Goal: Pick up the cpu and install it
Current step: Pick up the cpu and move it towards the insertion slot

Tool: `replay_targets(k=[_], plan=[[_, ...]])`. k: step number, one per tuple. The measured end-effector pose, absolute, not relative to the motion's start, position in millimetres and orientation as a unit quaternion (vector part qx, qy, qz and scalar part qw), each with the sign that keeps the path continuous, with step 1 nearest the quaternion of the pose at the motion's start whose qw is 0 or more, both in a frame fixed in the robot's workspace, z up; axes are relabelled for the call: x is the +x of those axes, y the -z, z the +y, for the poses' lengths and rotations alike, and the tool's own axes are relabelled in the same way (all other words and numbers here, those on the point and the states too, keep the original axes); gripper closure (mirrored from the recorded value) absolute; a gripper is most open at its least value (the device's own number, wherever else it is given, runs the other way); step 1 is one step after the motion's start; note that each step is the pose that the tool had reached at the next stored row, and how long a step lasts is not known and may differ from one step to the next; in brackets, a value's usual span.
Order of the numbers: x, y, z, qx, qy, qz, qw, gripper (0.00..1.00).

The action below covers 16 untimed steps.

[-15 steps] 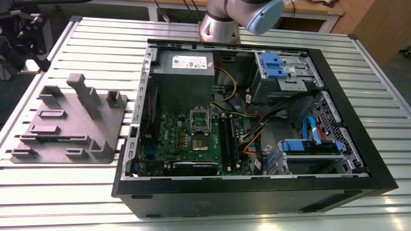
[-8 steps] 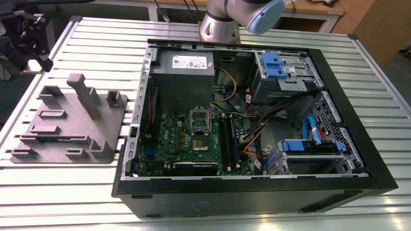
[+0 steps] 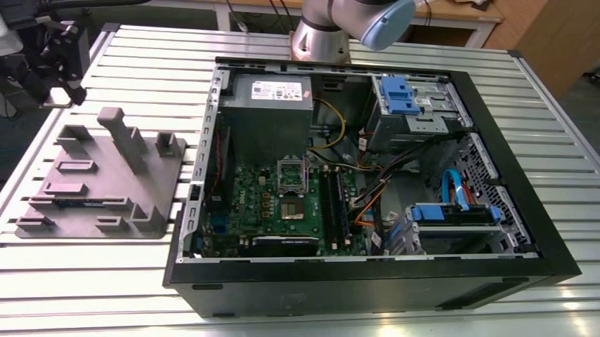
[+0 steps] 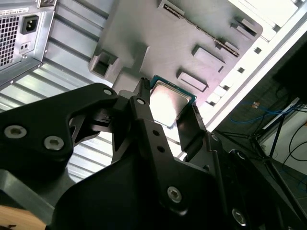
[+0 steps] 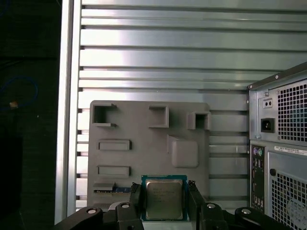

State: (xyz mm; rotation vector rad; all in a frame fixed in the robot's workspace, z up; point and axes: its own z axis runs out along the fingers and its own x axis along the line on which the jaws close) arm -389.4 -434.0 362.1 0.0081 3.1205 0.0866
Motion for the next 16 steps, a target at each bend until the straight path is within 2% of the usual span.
replay_targets(k=[16], plan=[[-367.6, -362.0, -434.0, 0.003, -0.028, 1.000, 0.010, 0.53]])
